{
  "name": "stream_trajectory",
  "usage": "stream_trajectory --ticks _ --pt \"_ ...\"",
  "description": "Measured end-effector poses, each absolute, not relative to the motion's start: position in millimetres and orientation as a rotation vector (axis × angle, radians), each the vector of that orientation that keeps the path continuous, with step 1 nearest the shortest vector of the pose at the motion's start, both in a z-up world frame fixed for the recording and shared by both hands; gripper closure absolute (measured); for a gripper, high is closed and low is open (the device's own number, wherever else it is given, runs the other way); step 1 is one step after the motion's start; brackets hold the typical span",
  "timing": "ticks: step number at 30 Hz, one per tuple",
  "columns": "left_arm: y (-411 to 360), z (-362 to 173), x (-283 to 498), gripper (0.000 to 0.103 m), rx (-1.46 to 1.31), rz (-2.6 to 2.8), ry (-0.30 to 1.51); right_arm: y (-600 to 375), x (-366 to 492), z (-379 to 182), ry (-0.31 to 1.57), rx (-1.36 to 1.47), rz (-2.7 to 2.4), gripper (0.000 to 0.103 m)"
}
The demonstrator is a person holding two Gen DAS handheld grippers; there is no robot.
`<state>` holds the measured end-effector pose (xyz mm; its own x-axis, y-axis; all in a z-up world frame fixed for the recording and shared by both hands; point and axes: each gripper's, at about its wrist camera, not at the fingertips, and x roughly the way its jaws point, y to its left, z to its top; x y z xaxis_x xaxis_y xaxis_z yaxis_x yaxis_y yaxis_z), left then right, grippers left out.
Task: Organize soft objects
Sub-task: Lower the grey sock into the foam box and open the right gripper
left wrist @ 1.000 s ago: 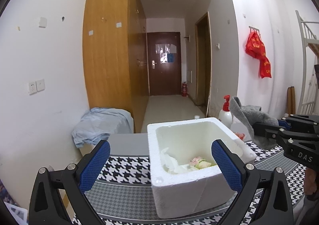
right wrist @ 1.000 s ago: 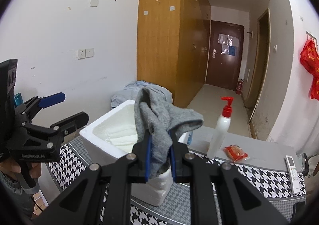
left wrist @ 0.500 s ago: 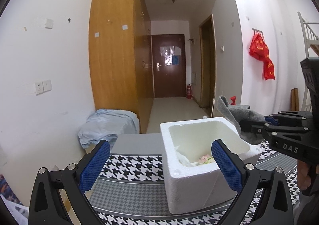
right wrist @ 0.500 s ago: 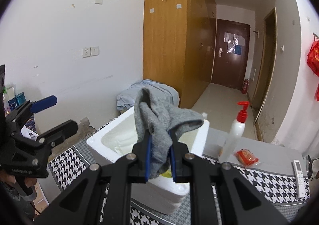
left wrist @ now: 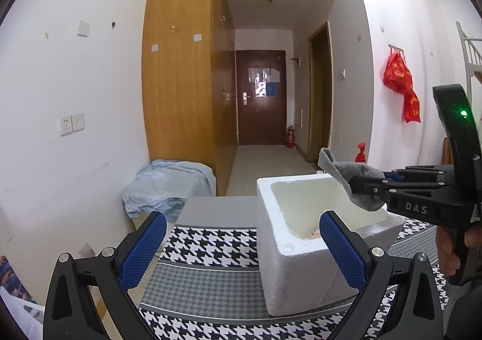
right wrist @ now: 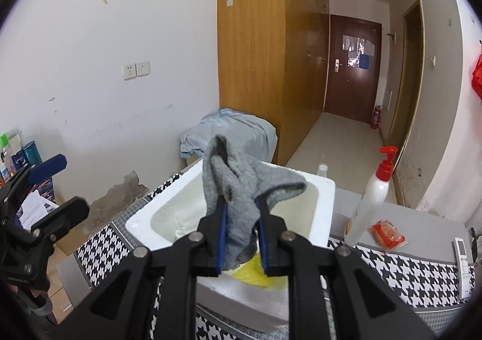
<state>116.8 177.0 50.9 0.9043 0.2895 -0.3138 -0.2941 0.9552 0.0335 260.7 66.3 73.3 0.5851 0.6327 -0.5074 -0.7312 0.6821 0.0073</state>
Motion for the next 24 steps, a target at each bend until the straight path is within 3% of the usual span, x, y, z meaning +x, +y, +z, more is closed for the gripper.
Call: stream_trajectory --ticks 3,7,9,20,24 --pt "178.7 50.6 114.3 0.001 -0.018 0.300 0.321 70.7 264.0 69.2 0.521 -0.218 0.797 0.075" --pt "179.4 50.6 114.5 0.001 -0.023 0.298 0.325 72.6 267.8 65.4 0.534 -0.211 0.807 0.049" --pt "179.7 50.1 113.9 0.001 -0.024 0.293 0.325 71.1 267.6 65.5 0.532 -0.206 0.797 0.044" --pt "175.0 51.5 109.9 0.001 -0.011 0.272 0.331 56.5 251.7 73.8 0.515 -0.175 0.791 0.040" --pt "171.5 52.5 107.7 0.001 -0.015 0.261 0.328 51.7 245.7 76.2 0.497 -0.160 0.783 0.015"
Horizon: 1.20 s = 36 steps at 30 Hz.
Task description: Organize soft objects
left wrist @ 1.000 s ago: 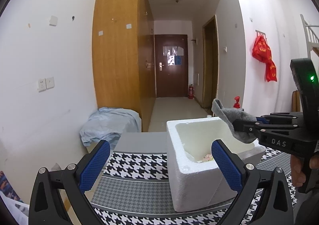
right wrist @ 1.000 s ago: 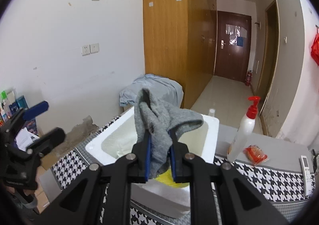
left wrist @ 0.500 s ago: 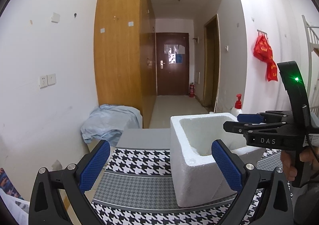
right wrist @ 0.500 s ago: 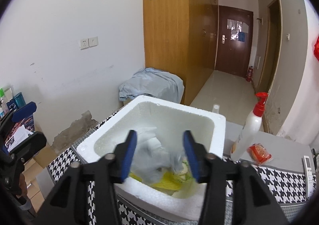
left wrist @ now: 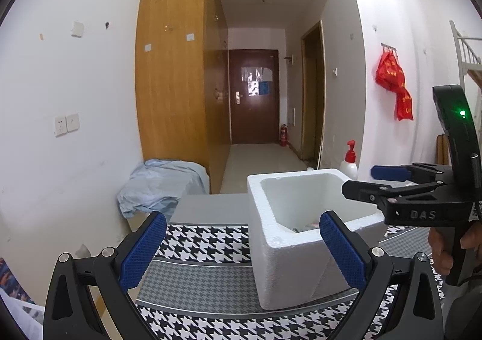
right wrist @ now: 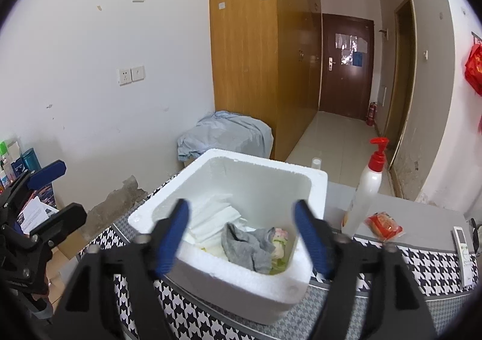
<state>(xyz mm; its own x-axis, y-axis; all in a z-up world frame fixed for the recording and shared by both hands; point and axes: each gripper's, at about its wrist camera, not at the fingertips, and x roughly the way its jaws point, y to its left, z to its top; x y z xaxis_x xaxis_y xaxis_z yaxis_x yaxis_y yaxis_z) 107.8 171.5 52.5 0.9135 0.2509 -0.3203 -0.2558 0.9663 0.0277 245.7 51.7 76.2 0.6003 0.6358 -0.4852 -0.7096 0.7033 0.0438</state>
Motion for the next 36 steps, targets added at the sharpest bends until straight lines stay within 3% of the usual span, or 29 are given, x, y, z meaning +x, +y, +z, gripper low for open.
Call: stream_trajectory --ticks 3,7,36 --pt "166.9 52.1 105.9 0.001 -0.010 0.251 0.332 47.5 240.5 77.3 0.488 -0.163 0.786 0.007" --pt "161.1 53.7 104.3 0.001 0.000 0.235 0.334 39.8 238.4 77.4 0.484 -0.148 0.770 0.005" --pt "111.3 58.5 73.8 0.001 -0.015 0.147 0.281 -26.9 176.6 80.5 0.405 -0.079 0.671 0.001"
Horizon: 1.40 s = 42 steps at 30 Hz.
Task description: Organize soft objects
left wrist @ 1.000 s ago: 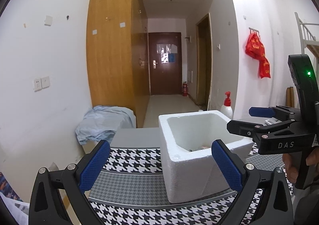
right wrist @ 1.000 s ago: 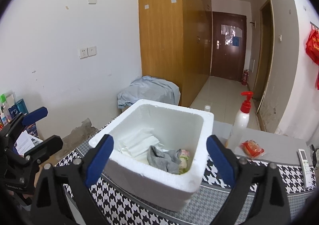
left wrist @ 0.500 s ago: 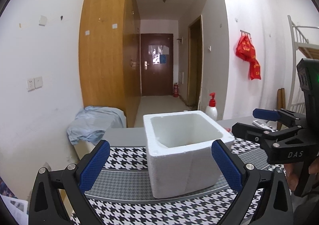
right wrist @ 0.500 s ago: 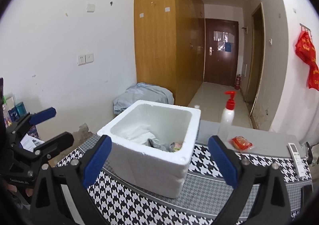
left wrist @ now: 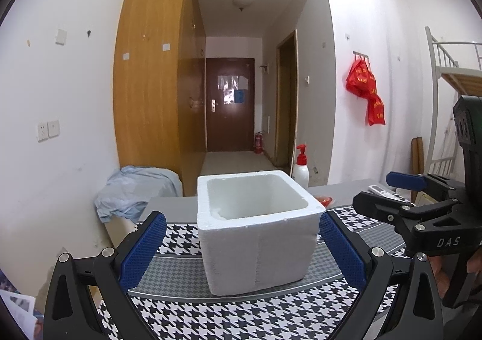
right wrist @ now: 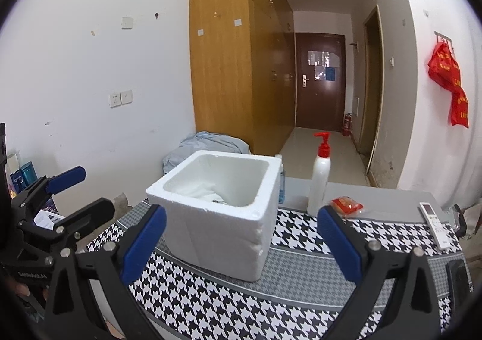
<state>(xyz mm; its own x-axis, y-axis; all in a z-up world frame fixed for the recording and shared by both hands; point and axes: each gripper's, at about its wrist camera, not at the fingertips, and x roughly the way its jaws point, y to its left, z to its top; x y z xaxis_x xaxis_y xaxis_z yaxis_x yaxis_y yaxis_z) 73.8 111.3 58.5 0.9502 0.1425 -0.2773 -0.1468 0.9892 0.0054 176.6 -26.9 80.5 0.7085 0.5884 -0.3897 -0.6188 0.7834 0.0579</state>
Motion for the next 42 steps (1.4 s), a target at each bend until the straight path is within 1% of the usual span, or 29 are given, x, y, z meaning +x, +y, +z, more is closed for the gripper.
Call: stream_trajectory --ticks 19,27,42 --pt "102.1 38.8 63.2 0.001 -0.041 0.131 0.220 -57.8 160.9 51.9 0.368 -0.047 0.618 0.001" --pt "102.6 26.0 62.7 0.001 -0.025 0.211 0.187 -53.1 152.2 43.1 0.362 -0.068 0.577 0.001" --pt "103.3 6.0 56.4 0.001 -0.033 0.199 0.213 -61.7 141.5 16.6 0.374 -0.065 0.512 0.001"
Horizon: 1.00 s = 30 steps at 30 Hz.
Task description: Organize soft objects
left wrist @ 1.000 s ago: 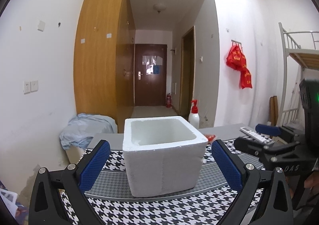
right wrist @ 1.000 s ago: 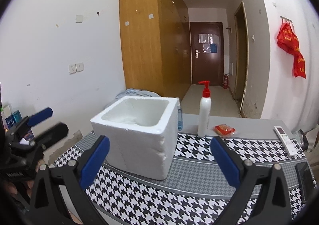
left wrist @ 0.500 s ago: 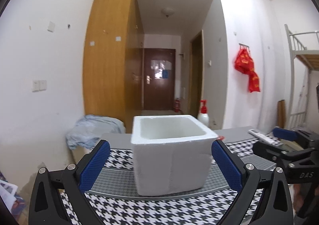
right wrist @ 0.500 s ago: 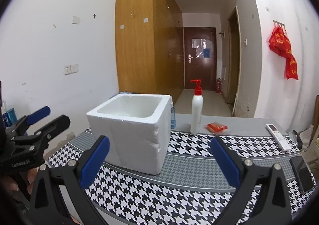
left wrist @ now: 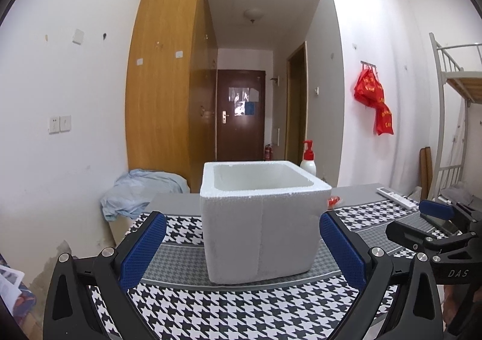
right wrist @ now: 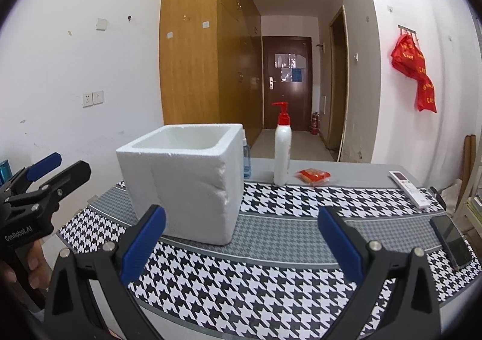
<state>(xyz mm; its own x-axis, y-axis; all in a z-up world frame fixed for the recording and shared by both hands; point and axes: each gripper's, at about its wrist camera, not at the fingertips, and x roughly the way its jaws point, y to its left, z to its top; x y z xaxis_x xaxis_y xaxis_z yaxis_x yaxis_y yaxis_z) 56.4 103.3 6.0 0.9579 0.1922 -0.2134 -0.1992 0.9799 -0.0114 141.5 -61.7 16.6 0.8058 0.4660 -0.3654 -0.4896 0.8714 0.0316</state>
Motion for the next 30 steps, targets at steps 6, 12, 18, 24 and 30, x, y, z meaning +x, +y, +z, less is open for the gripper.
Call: stream_trajectory --ticks 6,12,18,24,30 --pt "101.8 0.0 56.9 0.001 -0.029 0.203 0.225 -64.5 141.4 11.2 0.382 -0.061 0.509 0.001" --pt "99.2 -4.4 56.7 0.001 -0.019 0.213 0.230 -69.1 138.4 10.3 0.371 -0.057 0.513 0.001" --pt "93.7 -2.6 53.8 0.001 0.004 0.213 0.219 -69.4 137.3 9.8 0.374 -0.059 0.511 0.001" --pt "92.2 -0.7 49.9 0.001 0.006 0.214 0.210 -71.3 135.7 11.0 0.369 -0.058 0.513 0.001" --pt "90.2 -0.2 49.7 0.001 0.010 0.214 0.209 -73.1 135.4 10.7 0.372 -0.055 0.507 0.001"
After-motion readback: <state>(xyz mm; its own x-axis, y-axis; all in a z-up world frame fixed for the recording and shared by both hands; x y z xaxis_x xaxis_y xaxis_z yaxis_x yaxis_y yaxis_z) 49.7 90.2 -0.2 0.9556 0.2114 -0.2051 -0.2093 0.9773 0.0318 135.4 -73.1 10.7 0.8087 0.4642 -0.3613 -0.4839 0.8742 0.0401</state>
